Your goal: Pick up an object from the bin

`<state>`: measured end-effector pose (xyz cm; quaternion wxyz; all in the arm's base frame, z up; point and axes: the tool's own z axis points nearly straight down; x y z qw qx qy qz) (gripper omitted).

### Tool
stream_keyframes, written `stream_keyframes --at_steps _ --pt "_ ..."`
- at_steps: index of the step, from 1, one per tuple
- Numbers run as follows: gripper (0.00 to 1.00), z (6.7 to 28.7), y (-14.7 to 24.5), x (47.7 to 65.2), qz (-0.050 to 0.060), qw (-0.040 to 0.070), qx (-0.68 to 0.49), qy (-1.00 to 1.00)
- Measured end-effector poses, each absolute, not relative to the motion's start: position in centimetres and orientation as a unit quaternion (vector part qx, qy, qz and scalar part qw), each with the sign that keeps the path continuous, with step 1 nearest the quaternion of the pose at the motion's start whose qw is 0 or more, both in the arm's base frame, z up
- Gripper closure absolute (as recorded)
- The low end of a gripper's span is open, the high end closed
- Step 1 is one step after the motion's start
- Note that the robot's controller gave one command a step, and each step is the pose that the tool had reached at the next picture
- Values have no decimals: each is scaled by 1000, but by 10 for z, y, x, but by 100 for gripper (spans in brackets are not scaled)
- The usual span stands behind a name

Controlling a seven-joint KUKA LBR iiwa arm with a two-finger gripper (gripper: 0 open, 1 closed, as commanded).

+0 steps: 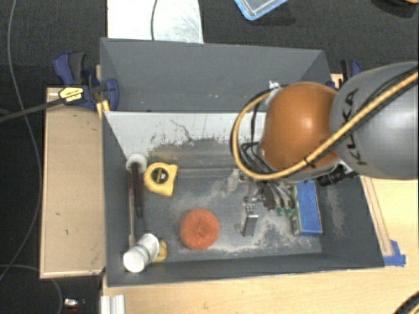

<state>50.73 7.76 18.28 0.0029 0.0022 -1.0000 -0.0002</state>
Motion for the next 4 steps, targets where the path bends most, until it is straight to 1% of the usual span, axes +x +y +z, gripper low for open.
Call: stream_keyframes --at_steps 1,2,3,4 --pt "0 187 77 509 -1 -1 1 -1000" --pt "0 131 132 492 -1 -4 -27 -1000" --pt "0 107 169 491 0 -2 58 -998" --pt "0 96 151 496 -1 -3 124 -992"
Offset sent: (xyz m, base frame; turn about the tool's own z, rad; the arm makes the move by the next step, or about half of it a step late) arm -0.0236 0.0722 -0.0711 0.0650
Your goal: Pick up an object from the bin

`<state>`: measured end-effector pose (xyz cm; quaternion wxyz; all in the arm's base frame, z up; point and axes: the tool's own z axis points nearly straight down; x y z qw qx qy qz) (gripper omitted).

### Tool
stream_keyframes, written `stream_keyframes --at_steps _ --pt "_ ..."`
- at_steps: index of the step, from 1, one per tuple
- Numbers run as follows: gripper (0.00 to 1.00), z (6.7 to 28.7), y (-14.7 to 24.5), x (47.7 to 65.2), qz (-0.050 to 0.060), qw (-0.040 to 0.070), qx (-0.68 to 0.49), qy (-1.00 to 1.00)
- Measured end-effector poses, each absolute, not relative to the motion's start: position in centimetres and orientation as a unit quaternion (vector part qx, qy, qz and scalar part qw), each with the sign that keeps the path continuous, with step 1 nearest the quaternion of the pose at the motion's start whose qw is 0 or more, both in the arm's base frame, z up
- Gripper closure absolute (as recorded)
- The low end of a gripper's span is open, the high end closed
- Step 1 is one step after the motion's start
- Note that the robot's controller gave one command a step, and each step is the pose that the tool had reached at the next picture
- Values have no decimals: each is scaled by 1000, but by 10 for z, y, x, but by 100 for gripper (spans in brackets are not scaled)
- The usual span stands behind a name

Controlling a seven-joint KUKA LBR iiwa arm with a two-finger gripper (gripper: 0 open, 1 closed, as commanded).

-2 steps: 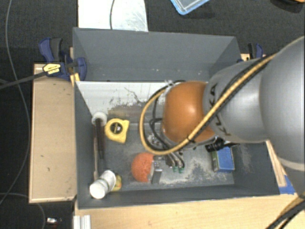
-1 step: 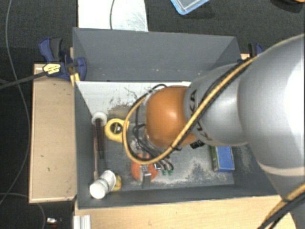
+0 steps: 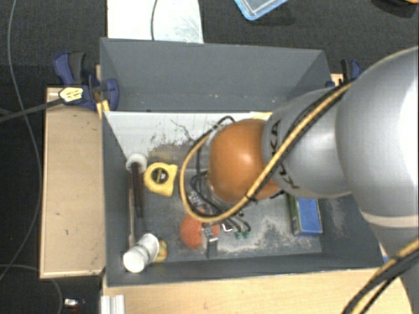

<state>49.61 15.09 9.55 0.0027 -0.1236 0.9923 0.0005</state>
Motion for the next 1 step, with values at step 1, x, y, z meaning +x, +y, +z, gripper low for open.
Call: stream_keyframes --at_steps 1 --pt "0 85 137 508 2 4 29 1000"
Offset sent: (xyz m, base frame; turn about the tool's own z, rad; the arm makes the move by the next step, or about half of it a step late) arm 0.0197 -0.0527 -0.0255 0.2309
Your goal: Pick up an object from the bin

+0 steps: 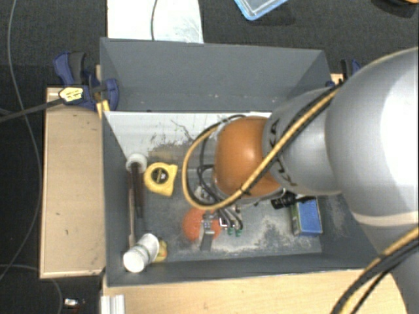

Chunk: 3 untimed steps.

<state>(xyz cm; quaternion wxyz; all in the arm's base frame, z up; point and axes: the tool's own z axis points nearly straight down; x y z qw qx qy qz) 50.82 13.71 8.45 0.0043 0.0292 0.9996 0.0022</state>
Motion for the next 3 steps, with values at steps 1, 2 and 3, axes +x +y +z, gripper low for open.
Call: stream_keyframes --at_steps 1,2,3 --pt "100 70 98 516 1 3 -7 1000" --pt "100 70 98 516 1 3 -6 1000" --pt "100 133 95 500 1 0 -5 1000"
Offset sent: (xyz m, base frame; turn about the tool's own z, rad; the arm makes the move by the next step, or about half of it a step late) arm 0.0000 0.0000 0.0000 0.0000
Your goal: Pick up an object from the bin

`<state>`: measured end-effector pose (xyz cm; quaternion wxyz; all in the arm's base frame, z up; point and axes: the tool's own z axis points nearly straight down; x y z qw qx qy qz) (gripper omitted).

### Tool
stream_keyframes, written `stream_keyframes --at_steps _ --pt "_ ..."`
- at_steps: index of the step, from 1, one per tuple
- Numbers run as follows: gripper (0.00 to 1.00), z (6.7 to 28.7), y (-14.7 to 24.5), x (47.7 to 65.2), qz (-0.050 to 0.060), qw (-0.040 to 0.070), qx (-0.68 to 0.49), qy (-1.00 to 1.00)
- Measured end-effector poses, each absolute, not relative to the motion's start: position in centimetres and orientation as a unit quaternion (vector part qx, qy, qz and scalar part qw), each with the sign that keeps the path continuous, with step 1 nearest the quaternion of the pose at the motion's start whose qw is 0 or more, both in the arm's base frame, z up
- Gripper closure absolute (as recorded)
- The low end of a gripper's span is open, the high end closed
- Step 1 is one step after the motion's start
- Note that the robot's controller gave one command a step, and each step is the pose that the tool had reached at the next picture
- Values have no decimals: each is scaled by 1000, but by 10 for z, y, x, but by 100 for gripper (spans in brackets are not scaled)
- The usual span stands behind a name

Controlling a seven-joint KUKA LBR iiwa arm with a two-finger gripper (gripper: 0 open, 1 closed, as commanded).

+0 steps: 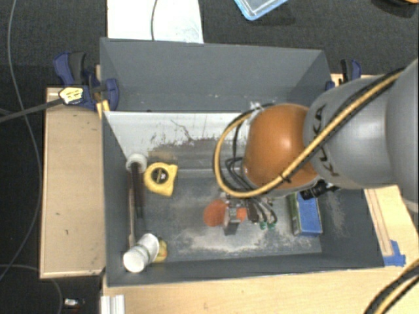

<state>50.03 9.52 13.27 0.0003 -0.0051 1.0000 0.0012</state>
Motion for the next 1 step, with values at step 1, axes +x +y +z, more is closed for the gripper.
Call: stream_keyframes --at_steps 1 --pt "100 202 88 511 1 2 -28 1000"
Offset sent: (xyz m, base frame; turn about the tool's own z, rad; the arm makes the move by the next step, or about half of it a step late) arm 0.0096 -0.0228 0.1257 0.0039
